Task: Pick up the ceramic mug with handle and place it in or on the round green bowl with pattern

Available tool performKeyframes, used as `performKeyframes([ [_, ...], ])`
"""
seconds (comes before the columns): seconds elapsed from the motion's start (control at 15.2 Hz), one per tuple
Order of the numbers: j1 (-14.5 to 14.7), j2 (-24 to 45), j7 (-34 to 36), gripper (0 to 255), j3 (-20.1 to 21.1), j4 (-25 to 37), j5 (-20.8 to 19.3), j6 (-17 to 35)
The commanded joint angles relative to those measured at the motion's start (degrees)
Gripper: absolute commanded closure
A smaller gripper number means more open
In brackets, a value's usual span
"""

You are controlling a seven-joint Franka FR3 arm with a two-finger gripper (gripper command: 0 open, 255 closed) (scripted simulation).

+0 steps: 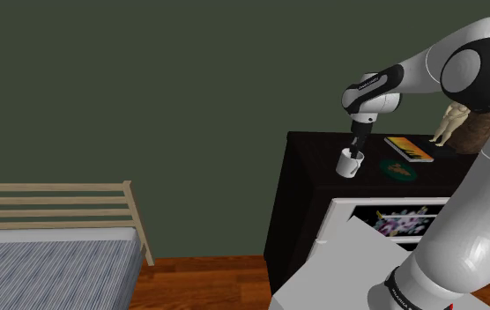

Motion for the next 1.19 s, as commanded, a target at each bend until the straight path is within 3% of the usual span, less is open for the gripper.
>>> performKeyframes([
  [0.0, 0.0, 0.0, 0.0, 255, 0.0, 0.0, 0.0, 0.0],
  [0.2, 0.0, 0.01, -0.01, 255, 0.0, 0.0, 0.0, 0.01],
  [1.12, 0.63, -5.42, 1.63, 255, -0.06, 5.66, -2.87, -10.35],
])
